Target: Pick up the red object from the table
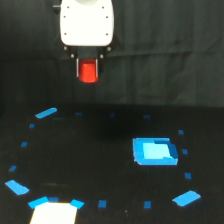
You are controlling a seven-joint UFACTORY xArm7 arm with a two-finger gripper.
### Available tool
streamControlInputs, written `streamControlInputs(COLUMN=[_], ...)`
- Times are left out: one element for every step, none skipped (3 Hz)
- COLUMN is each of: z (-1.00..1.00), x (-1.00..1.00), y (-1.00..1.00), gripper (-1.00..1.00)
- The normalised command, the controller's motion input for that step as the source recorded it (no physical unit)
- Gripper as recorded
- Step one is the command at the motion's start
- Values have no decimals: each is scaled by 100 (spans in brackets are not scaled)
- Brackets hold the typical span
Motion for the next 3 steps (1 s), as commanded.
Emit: streamControlInputs(z=[3,23,24], x=[14,-24,-25], y=[7,-34,25], gripper=[-100,-100,-100])
